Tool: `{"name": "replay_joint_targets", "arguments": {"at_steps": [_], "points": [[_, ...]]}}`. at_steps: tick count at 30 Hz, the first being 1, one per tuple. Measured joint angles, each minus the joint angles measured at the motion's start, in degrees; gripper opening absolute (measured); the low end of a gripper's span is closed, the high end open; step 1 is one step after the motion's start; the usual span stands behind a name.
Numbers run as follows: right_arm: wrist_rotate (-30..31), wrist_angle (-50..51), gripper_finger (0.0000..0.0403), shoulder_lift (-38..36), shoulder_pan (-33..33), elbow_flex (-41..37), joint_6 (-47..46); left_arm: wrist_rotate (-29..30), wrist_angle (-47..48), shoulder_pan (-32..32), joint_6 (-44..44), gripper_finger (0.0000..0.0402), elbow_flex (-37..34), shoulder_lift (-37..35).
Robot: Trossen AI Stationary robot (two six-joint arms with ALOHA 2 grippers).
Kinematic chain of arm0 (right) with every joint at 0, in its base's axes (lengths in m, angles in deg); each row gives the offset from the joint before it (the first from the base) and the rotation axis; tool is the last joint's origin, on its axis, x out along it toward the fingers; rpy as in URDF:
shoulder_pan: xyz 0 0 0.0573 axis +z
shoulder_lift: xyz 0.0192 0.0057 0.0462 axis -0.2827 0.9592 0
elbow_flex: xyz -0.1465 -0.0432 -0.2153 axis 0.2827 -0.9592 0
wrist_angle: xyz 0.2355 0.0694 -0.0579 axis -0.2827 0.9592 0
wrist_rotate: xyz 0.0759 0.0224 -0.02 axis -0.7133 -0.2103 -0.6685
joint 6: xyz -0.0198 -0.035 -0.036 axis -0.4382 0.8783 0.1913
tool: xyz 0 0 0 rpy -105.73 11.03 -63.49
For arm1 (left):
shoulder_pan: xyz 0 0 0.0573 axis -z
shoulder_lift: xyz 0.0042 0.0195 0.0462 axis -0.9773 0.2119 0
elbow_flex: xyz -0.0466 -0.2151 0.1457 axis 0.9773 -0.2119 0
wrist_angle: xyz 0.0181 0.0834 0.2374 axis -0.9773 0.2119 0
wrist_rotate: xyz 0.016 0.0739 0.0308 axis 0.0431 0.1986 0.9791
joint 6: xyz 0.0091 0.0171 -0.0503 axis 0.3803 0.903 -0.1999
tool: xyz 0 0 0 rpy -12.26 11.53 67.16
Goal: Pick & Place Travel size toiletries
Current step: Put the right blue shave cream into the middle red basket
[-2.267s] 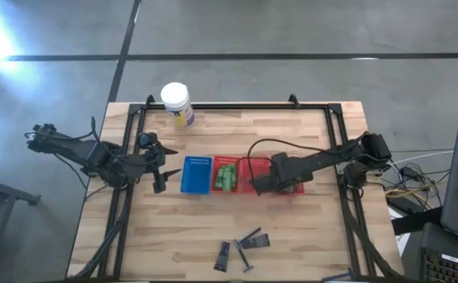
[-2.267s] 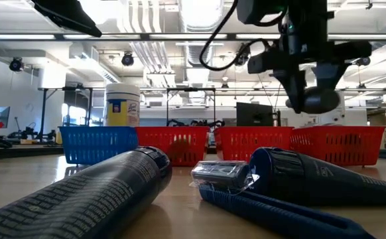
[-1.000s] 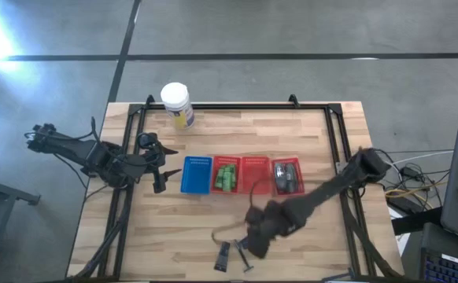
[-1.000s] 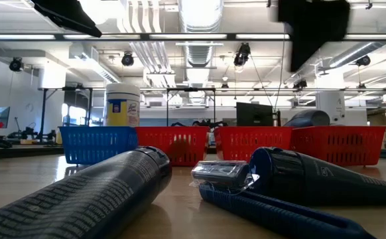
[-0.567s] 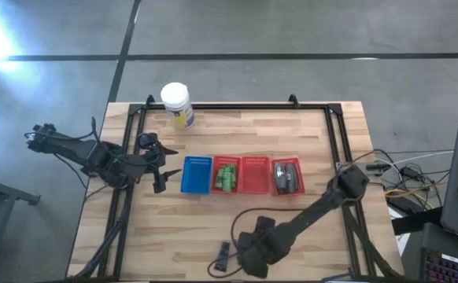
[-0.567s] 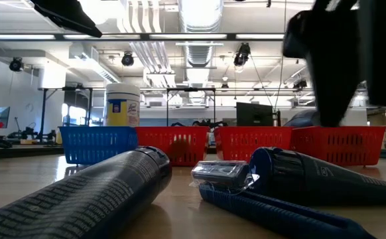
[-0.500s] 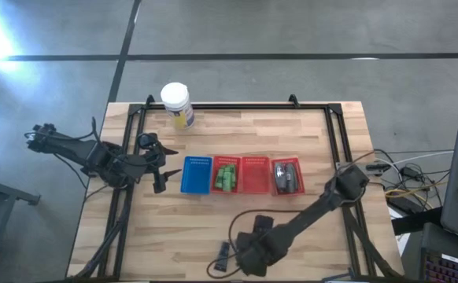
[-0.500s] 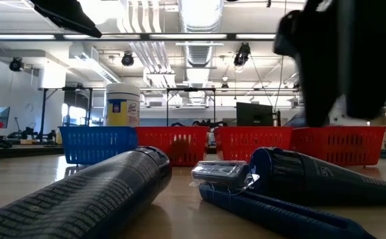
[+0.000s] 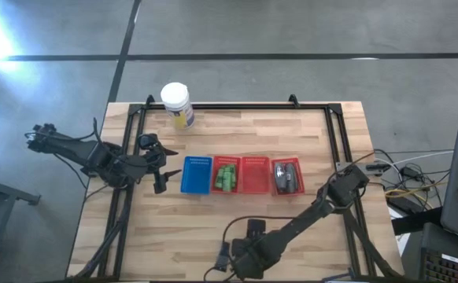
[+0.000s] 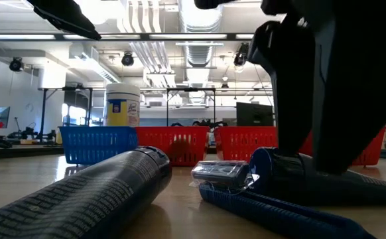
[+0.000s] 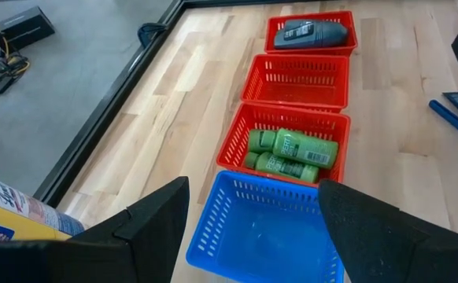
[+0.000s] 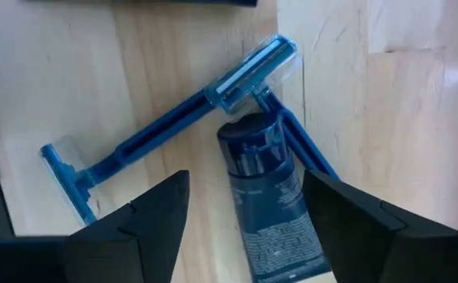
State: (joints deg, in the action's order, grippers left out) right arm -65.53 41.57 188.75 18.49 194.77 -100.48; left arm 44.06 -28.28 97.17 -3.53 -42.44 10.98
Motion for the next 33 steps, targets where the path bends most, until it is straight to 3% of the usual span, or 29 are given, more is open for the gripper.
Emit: {"name": "replay_joint_targets", "arguments": {"at_steps": [14,23,28,33], "points": [[-2.8,-4.6,0.0186,0.2,-0.7,-4.2,-2.8,0.0,-0.1,0.0,-0.3,0.0287,0.0,0.0],[-3.5,-0.7,0.0113,-0.2,-1.1,-2.2,-6.1,0.0,-0.1,0.0,-0.3,0.0287,0.0,0.0],[-2.1,5.5,0.0114,-3.2,-1.1,-0.6,-10.0,0.0,-0.2,0.0,-0.3,0.0287,0.0,0.0],[3.0,11.6,0.0138,-8.2,-2.0,-0.9,-18.2,0.0,-0.4,0.0,-0.1,0.0287,0.0,0.0]]}}
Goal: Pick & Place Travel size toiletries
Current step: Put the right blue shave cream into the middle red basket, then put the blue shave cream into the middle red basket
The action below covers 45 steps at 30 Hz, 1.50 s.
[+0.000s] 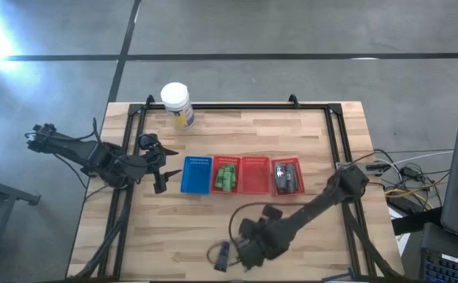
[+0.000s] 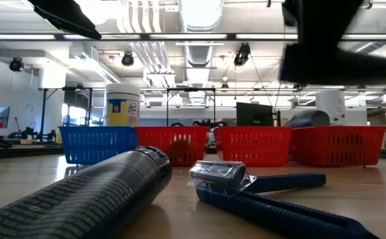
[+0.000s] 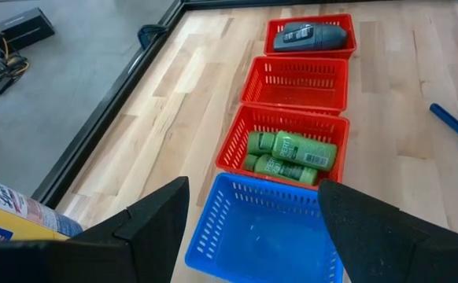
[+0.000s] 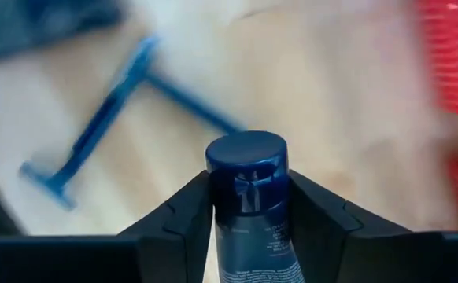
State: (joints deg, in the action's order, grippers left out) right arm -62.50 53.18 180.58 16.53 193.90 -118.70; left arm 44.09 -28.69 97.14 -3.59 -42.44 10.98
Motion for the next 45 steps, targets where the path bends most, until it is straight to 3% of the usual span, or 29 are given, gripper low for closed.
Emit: {"name": "replay_joint_targets", "arguments": {"at_steps": [7,14,19,24,29,37,41,45], "points": [[11.6,7.3,0.0119,-7.4,-7.8,-2.0,-14.9,0.0,-0.1,0.0,0.1,0.0287,0.0,0.0],[12.1,4.7,0.0132,-14.7,-21.9,-9.5,-16.9,0.0,-0.1,0.0,-0.1,0.0287,0.0,0.0],[11.5,-3.1,0.0126,-19.9,-27.6,-17.1,-17.4,0.0,-0.1,0.0,-0.2,0.0287,0.0,0.0],[8.1,-15.7,0.0117,-23.1,-29.7,-25.5,-21.5,0.0,-0.1,0.0,-0.2,0.0287,0.0,0.0],[7.1,-23.7,0.0141,-22.7,-30.2,-32.8,-26.2,0.0,-0.1,0.0,0.7,0.0287,0.0,0.0],[10.9,-25.6,0.0175,-22.3,-30.2,-36.9,-32.2,0.0,0.0,0.0,2.8,0.0287,0.0,0.0],[11.3,-25.1,0.0198,-22.3,-30.3,-35.0,-28.4,0.0,0.0,0.0,3.4,0.0287,0.0,0.0],[11.3,-25.0,0.0220,-22.4,-29.3,-31.5,-17.9,0.0,0.0,0.0,3.5,0.0287,0.0,0.0]]}}
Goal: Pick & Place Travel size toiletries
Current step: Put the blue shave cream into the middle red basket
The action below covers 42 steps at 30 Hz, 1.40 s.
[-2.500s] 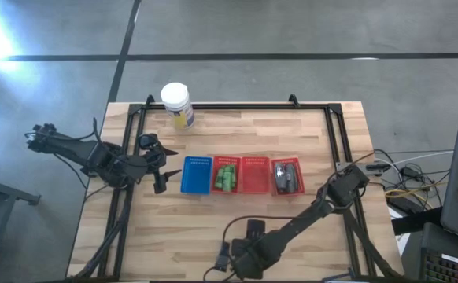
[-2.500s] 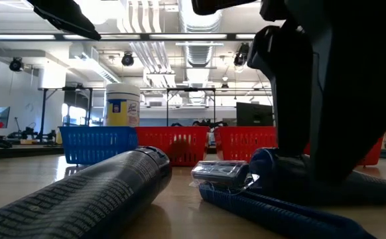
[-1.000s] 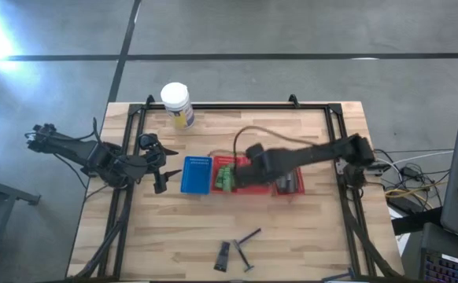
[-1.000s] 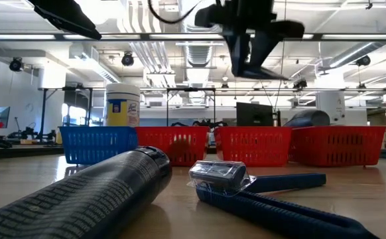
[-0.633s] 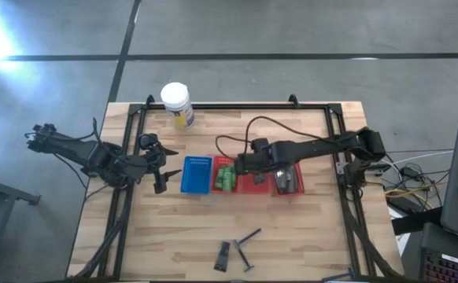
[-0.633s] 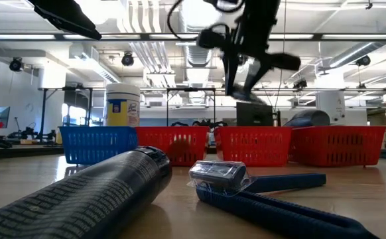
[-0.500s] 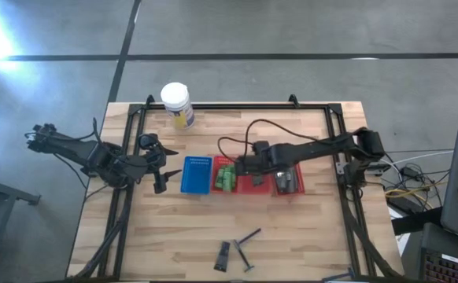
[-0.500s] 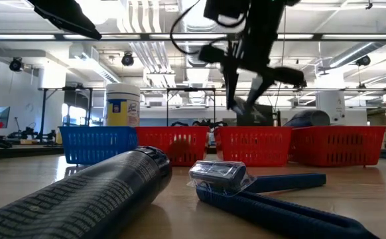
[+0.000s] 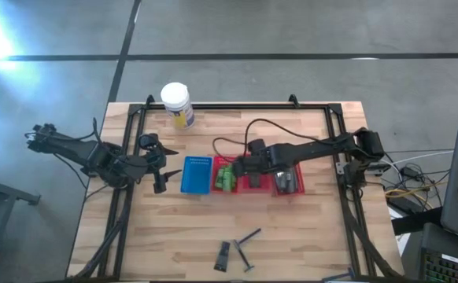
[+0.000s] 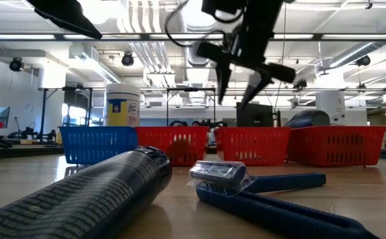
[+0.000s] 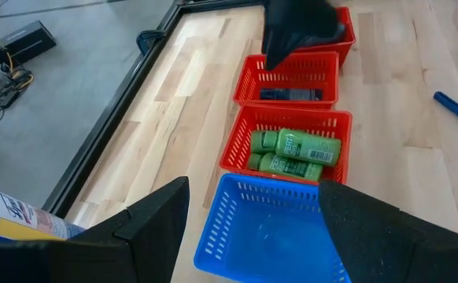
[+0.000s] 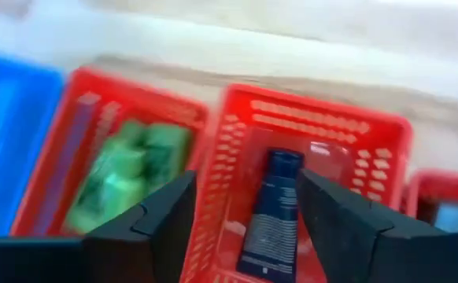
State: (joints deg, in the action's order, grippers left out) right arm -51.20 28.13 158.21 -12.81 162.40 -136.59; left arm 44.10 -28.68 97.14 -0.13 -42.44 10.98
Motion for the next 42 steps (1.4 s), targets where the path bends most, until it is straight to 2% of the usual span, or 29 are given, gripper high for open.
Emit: {"name": "replay_joint_targets", "arguments": {"at_steps": [3,7,10,13,15,17,23,27,31,36,42], "points": [[-2.7,-0.1,0.0235,0.0,2.1,3.7,13.9,0.0,0.1,0.0,0.0,0.0287,0.0,0.0],[-10.8,-0.4,0.0249,0.4,6.4,7.7,31.3,0.0,0.1,0.0,0.0,0.0287,0.0,0.0],[-14.0,-0.6,0.0255,1.5,10.1,9.8,38.4,0.0,0.1,0.0,-0.4,0.0287,0.0,0.0],[-14.5,-0.5,0.0258,2.4,12.9,10.9,39.2,0.0,0.1,0.0,-2.0,0.0287,-0.7,0.0],[-14.5,0.6,0.0258,2.5,13.9,11.2,34.2,-0.6,0.1,0.0,-4.1,0.0287,-1.4,0.0],[-13.6,3.1,0.0252,2.3,14.4,11.4,27.4,-3.6,-0.1,0.0,-6.5,0.0287,-2.2,0.0],[-2.9,14.8,0.0230,-1.0,17.7,11.3,9.8,-13.6,-2.3,0.0,-15.8,0.0287,-6.4,1.8],[-0.9,21.5,0.0225,-4.1,20.8,10.6,-2.6,-17.6,-7.8,0.0,-23.4,0.0287,-9.3,4.4],[1.1,28.8,0.0232,-7.2,24.6,9.1,-14.8,-24.1,-18.0,0.4,-28.8,0.0287,-11.2,8.5],[1.6,32.9,0.0247,-11.3,29.8,4.6,-26.6,-25.6,-20.9,2.6,-38.7,0.0287,-8.1,16.9],[1.5,33.0,0.0264,-15.4,35.6,-1.3,-33.9,-24.0,-21.0,6.5,-48.3,0.0287,0.6,30.4]]}}
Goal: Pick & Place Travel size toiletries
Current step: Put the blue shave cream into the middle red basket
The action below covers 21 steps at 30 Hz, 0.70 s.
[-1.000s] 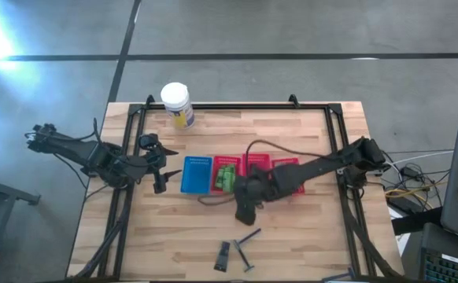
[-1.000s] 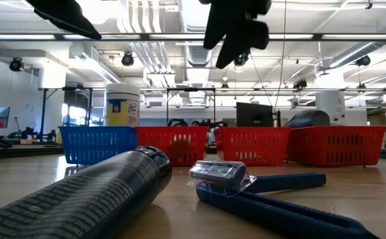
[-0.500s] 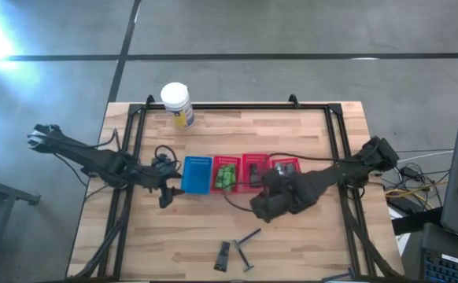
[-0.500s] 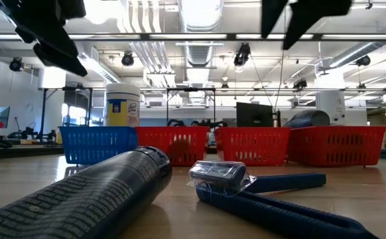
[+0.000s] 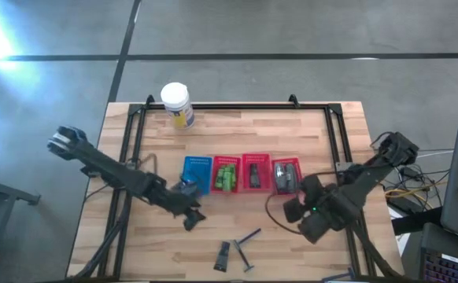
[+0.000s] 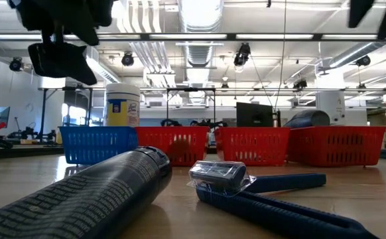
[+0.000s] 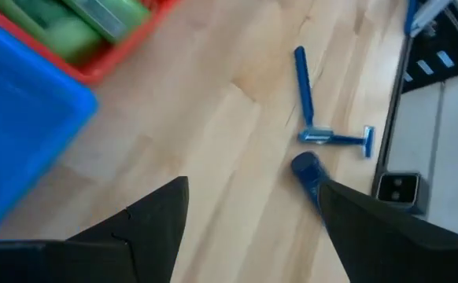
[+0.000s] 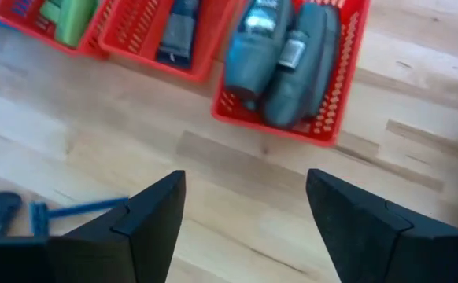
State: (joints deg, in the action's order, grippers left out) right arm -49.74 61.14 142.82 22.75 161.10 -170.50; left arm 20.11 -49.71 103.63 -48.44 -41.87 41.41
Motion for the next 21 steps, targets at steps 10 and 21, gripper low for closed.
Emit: {"name": "replay_joint_targets", "arguments": {"at_steps": [10,21], "points": [[1.8,-0.2,0.0293,-4.3,6.5,-4.2,0.8,0.3,16.6,4.9,-15.3,0.0287,22.5,22.2],[1.8,-0.1,0.0321,-4.5,8.0,-4.5,6.3,0.4,27.8,5.4,-21.3,0.0286,44.4,39.6]]}}
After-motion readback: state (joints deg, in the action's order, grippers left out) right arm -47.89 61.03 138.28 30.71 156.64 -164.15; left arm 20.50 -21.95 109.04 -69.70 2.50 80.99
